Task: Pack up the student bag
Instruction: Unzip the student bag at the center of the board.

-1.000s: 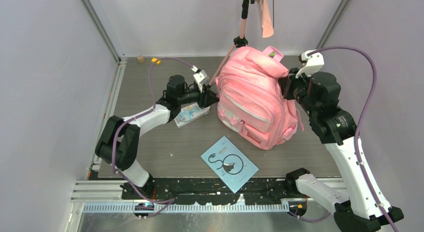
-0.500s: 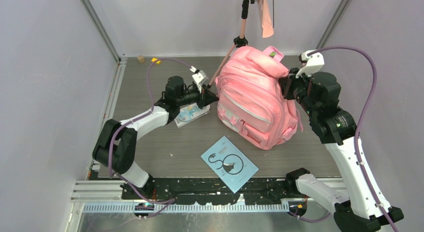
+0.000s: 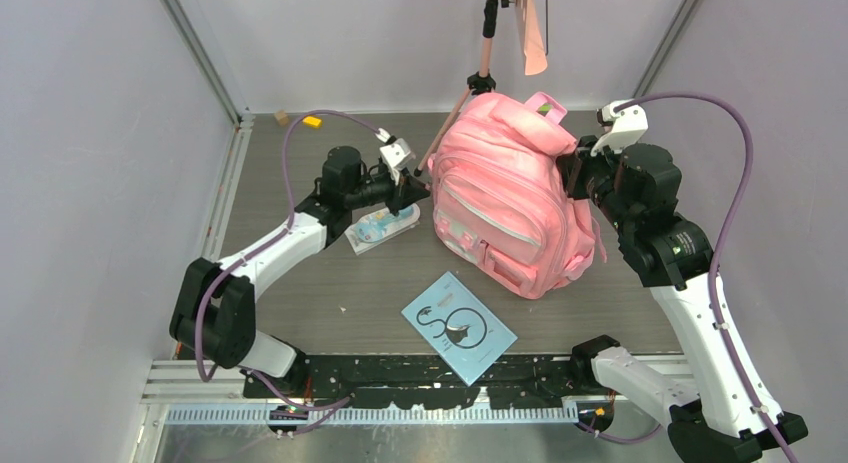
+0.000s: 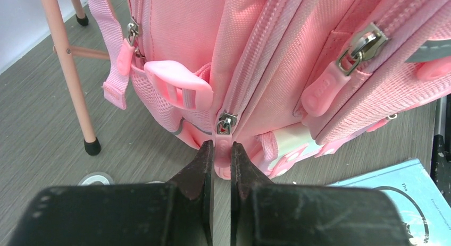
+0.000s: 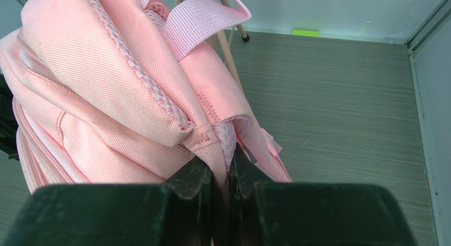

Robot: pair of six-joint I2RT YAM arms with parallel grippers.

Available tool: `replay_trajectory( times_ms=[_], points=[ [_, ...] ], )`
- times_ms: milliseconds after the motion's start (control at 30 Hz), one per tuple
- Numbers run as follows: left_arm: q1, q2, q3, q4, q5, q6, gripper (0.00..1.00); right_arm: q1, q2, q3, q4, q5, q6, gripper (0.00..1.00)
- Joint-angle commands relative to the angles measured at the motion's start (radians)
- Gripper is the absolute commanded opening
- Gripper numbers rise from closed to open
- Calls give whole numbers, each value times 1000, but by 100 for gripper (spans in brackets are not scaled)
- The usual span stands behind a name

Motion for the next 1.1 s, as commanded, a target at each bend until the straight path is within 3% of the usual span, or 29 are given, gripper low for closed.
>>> replay_trajectory(
  times_ms=[0,433,1067],
  points=[
    [2,-64,69,-7,39,15,0,-1,-23,36,176,1,28,0],
    [-41,-142,141,-28,64,9,0,-1,-20,37,176,-15,38,0],
    [-128,-173,370,-387,47,165,0,-1,-14,35,188,-29,32,0]
  ],
)
